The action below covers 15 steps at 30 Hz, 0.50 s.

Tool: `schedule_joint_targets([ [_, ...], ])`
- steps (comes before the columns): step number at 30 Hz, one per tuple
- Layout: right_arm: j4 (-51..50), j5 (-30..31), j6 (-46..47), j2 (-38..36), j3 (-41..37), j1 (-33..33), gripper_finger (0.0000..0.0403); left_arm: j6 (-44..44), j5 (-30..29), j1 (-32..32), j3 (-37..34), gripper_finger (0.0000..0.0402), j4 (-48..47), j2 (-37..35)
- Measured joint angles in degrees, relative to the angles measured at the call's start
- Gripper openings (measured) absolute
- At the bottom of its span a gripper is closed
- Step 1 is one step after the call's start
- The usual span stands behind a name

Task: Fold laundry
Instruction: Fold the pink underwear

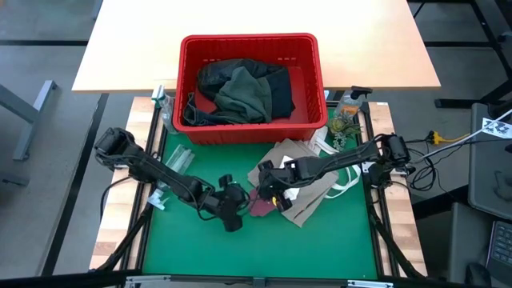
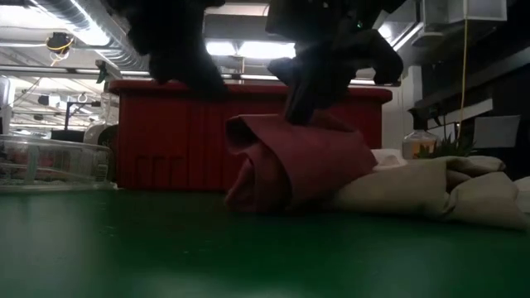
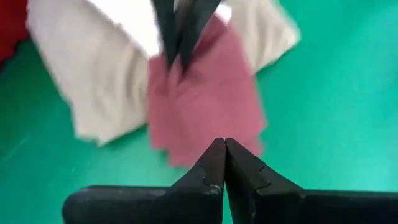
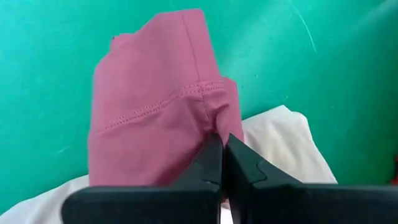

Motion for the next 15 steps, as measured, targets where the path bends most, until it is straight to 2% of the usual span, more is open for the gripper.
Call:
schedule_joint_targets([
  [5,0.09,3.09,-1.07,0.0,0.0,0.04,0.0009,2.89,-0.31,0.49,0.04,0.0,7.03,0.76],
  [9,0.04,3.32,-1.25,0.0,0.0,0.04,0.0011,3.44,-1.25,1.35,0.04,0.0,7.78,2.51],
  [15,-0.34,3.38,-1.25,0.0,0.0,0.08,0.0011,3.8,-3.04,2.87,0.04,0.0,8.83,8.81],
])
